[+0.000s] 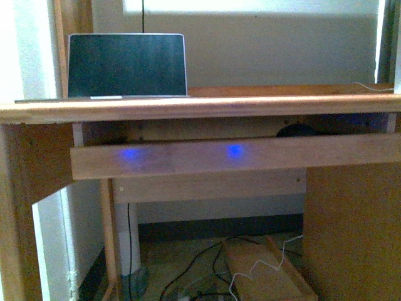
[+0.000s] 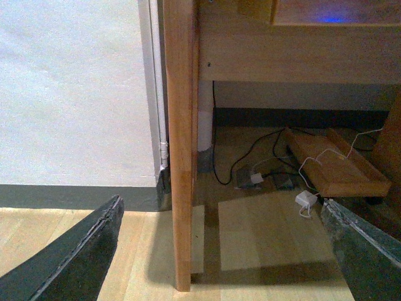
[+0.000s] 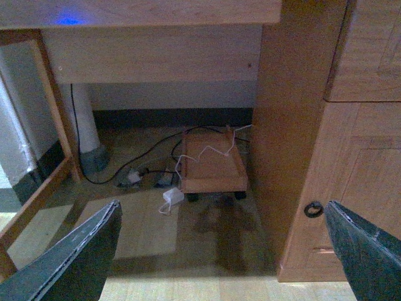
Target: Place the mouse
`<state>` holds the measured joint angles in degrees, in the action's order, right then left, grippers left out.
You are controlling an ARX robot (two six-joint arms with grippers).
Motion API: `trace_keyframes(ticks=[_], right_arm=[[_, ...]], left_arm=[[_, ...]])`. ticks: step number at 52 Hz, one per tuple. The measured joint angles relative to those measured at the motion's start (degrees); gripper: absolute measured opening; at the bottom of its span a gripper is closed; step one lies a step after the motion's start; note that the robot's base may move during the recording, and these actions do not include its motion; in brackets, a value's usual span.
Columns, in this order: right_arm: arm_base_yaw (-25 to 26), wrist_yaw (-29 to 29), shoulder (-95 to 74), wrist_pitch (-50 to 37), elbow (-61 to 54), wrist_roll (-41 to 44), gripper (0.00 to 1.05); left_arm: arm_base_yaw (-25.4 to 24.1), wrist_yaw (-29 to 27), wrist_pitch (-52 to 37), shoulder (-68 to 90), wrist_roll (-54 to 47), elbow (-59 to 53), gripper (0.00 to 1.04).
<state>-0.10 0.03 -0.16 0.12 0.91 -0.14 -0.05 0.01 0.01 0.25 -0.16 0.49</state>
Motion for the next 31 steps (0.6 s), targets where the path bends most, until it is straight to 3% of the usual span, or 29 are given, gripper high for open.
trace_keyframes(ticks=[20,21,26,31], right_arm=[[0.0,0.0,0.0,0.0,0.0,0.0,0.97],[0.0,0.0,0.0,0.0,0.0,0.0,0.97],[0.0,0.1,0.0,0.0,0.0,0.0,0.97],[0.0,0.0,0.0,0.0,0.0,0.0,0.97]], left_arm=[[0.0,0.3,0.1,0.1,0.3,0.0,0.97],[-0.3,1.2,0.6,0.4,0.6,0.2,0.97],[-5.1,15.9,14.6,10.3,12.1,6.1,0.97],[-8.0,20.2,10.9,19.3,14.1,6.7,0.97]])
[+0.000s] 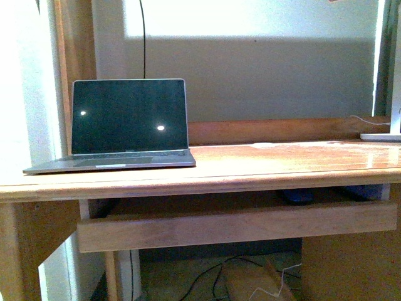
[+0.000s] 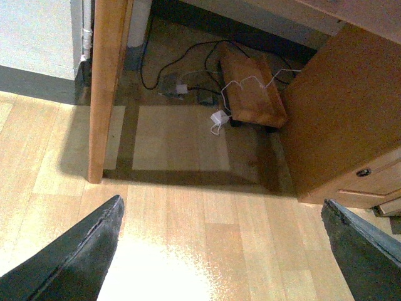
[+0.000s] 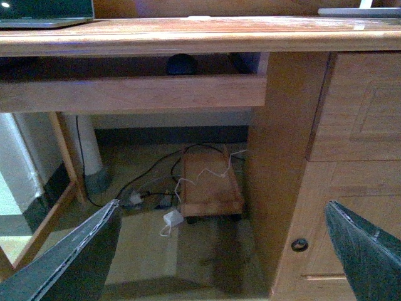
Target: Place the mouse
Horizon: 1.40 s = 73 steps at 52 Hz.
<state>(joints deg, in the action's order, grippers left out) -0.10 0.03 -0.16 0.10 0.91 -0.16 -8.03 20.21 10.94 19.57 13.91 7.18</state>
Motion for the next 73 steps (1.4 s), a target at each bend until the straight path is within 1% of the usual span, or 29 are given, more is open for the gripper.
trace_keyframes(ticks=[4,10,13,19,21,22,24,28,33,34,37,40,47,61,66,70,73], right_arm=[[0.0,0.0,0.0,0.0,0.0,0.0,0.97],[0.0,0.0,0.0,0.0,0.0,0.0,0.97],[0.0,0.0,0.0,0.0,0.0,0.0,0.97],[0.0,0.0,0.0,0.0,0.0,0.0,0.97],[0.0,0.0,0.0,0.0,0.0,0.0,0.97],[0.0,0.0,0.0,0.0,0.0,0.0,0.97],[0.0,0.0,0.0,0.0,0.0,0.0,0.97],[0.0,0.0,0.0,0.0,0.0,0.0,0.97],[0.0,0.0,0.0,0.0,0.0,0.0,0.97],[0.0,0.0,0.0,0.0,0.0,0.0,0.97],[0.0,0.0,0.0,0.0,0.0,0.0,0.97],[0.0,0.0,0.0,0.0,0.0,0.0,0.97],[0.0,0.0,0.0,0.0,0.0,0.0,0.97],[0.0,0.0,0.0,0.0,0.0,0.0,0.97],[0.0,0.0,0.0,0.0,0.0,0.0,0.97],[0.0,0.0,0.0,0.0,0.0,0.0,0.97],[0.0,0.0,0.0,0.0,0.0,0.0,0.97]], left_arm=[[-1.8,0.3,-6.5,6.9,-4.2,1.1,0.97],[-2.8,-0.1,-19.1,19.3,-15.4,3.5,0.97],[-2.8,-0.7,-28.4,27.7,-24.3,5.3,0.97],[-1.9,-0.3,-42.3,40.7,-38.6,9.1,0.97],[-1.2,1.0,-47.9,46.0,-45.4,11.0,0.97],[-1.0,1.2,-49.2,47.3,-46.2,11.6,0.97],[-0.1,3.0,-53.6,52.1,-52.8,13.6,0.97],[1.7,6.8,-58.5,60.1,-65.5,17.7,0.97],[3.4,8.8,-59.8,66.2,-74.5,22.1,0.97],[8.3,14.6,-58.4,88.6,-91.0,42.2,0.97],[8.6,14.6,-58.7,89.3,-91.4,42.6,0.97],[8.8,15.1,-60.8,92.0,-94.0,45.3,0.97],[8.9,13.1,-63.5,97.8,-97.3,48.9,0.97],[9.7,12.7,-63.4,103.3,-101.0,54.8,0.97],[9.7,13.3,-63.8,104.4,-101.5,55.8,0.97],[9.8,12.4,-63.8,104.9,-100.8,56.5,0.97],[10.2,11.0,-60.0,104.2,-99.4,56.6,0.97]])
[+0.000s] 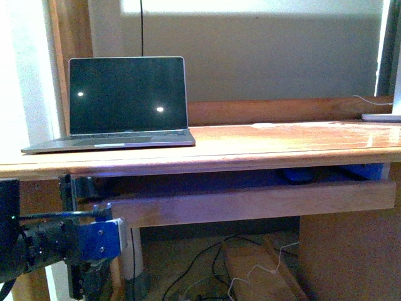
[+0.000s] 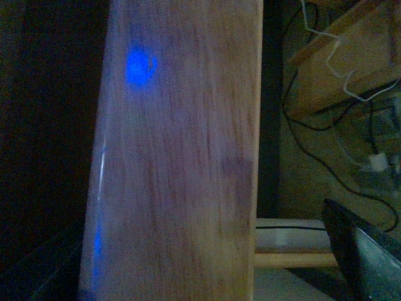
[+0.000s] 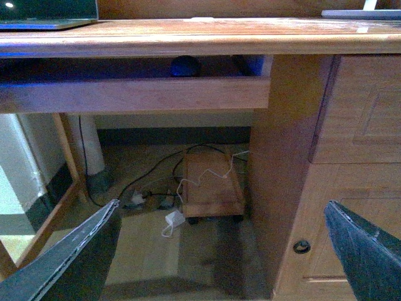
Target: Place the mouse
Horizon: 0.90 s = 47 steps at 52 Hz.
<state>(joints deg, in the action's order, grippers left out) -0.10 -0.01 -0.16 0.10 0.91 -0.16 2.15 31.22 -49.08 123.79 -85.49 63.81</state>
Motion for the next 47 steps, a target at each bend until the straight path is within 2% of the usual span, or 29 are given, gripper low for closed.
trace_keyframes(ticks=[3,7,11,20,26,31,47], right_arm=[[0.0,0.0,0.0,0.0,0.0,0.0,0.97],[0.0,0.0,0.0,0.0,0.0,0.0,0.97],[0.0,0.0,0.0,0.0,0.0,0.0,0.97],[0.0,0.0,0.0,0.0,0.0,0.0,0.97],[0.0,0.0,0.0,0.0,0.0,0.0,0.97],[0.0,0.0,0.0,0.0,0.0,0.0,0.97],[0.0,0.0,0.0,0.0,0.0,0.0,0.97]], left_arm=[[0.5,-1.6,9.7,-3.5,2.8,-0.4,0.97],[0.6,-1.6,29.1,-10.2,5.6,-0.7,0.97],[0.2,1.2,46.2,-16.7,7.6,-1.4,0.97],[-1.3,8.7,59.6,-24.5,11.1,-5.1,0.97],[-1.6,12.3,61.3,-29.2,16.5,-8.7,0.97],[-1.6,13.6,58.4,-33.6,23.9,-11.7,0.97],[-2.5,10.4,36.3,-51.9,69.7,-20.5,0.97]])
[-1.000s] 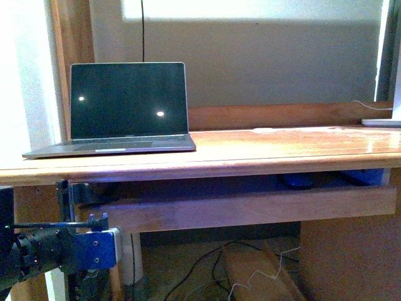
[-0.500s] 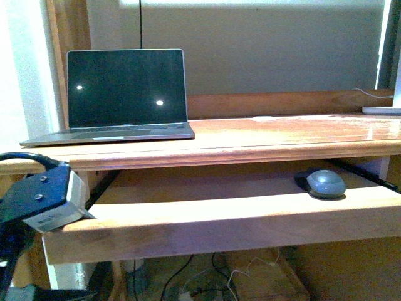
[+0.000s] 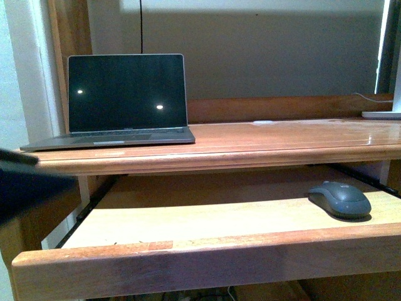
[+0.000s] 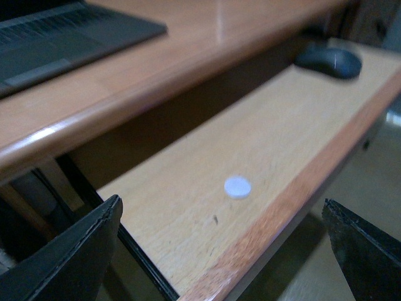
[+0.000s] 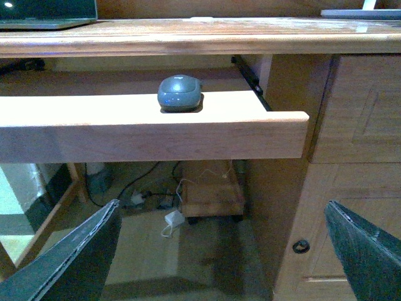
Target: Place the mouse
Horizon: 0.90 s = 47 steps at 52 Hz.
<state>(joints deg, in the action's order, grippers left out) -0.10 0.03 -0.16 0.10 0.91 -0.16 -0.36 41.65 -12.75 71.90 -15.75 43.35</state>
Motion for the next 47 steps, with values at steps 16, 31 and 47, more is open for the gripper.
trace_keyframes(ticks=[16,31,47], right_arm=[[-4.3,-14.3,-7.6,-2.1,1.4,-1.8,0.97],[-2.4,-7.6,-39.0,-16.3,19.3,-3.5,0.97],[-11.7,-6.2,-71.0,-17.2,45.5,2.1,0.97]], left_arm=[[0.2,-34.3,1.8,-32.7,18.7,-18.8,0.74],[0.2,-41.6,14.3,-61.9,16.7,-32.7,0.26],[0.2,-41.6,13.9,-66.7,16.4,-37.2,0.03]])
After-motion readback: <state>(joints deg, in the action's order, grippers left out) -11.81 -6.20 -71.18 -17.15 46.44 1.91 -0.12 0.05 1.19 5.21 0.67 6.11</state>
